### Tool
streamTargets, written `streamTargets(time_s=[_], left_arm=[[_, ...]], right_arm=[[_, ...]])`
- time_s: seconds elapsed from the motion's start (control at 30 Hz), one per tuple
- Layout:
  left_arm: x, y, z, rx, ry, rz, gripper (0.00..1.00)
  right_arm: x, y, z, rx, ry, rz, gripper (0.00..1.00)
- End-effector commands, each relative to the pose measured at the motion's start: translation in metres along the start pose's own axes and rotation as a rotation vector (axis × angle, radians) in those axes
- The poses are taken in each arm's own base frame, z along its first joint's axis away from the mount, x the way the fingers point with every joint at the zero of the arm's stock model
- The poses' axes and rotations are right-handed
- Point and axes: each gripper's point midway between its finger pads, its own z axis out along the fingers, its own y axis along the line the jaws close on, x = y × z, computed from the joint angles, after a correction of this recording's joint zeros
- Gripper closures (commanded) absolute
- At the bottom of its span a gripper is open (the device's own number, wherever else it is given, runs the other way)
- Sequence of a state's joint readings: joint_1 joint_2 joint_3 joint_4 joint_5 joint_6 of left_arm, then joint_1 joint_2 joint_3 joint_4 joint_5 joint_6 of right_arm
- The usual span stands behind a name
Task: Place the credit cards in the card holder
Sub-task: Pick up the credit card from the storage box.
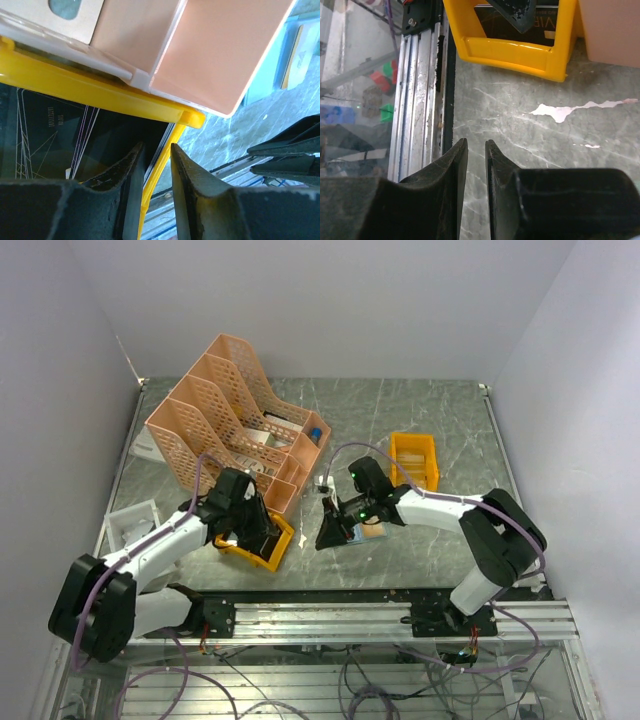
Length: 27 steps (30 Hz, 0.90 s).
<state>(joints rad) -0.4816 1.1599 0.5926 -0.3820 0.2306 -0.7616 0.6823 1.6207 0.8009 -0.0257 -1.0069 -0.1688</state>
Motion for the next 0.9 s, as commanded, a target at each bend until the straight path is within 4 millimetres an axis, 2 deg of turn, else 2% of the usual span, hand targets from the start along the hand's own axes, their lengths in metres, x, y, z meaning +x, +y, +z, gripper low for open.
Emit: streamTargets(time_s=[0.0, 0.23, 0.33, 0.4, 0.47, 0.63, 0.73, 0.83, 0.87], left_arm=[[0.009, -0.003, 0.005, 0.037, 0.044, 0.024, 0.61], [0.006, 0.009, 0.008, -0.034, 0.048, 0.055, 0.58], [0.003, 0.008, 0.012, -0.039, 0.052, 0.066, 0.63], [0.004, 0.010, 0.016, -0.049, 0.070, 0.077, 0.72], [0.006, 0.012, 0.022, -0.053, 0.094, 0.084, 0.76], [0.009, 0.004, 0.027, 0.003, 0.117, 0.102, 0.73], [0.013, 0.008, 0.027, -0.011, 0.139, 0.114, 0.74], [0.012, 0.013, 0.024, -0.045, 0.131, 0.123, 0.92], [0.009, 0.015, 0.021, -0.064, 0.119, 0.126, 0.93]], right_arm=[[-0.001, 0.003, 0.011, -0.031, -0.005, 0.031, 0.79], [0.004, 0.003, 0.016, -0.039, 0.015, 0.035, 0.79], [0.005, 0.003, 0.016, -0.042, 0.023, 0.039, 0.78], [0.005, 0.002, 0.016, -0.042, 0.024, 0.037, 0.78], [0.004, 0.002, 0.016, -0.040, 0.025, 0.030, 0.78], [0.003, 0.001, 0.015, -0.036, 0.030, 0.020, 0.78], [0.004, 0.001, 0.015, -0.039, 0.036, 0.020, 0.78], [0.002, 0.001, 0.014, -0.035, 0.036, 0.013, 0.78], [0.003, 0.000, 0.014, -0.034, 0.038, 0.013, 0.78]])
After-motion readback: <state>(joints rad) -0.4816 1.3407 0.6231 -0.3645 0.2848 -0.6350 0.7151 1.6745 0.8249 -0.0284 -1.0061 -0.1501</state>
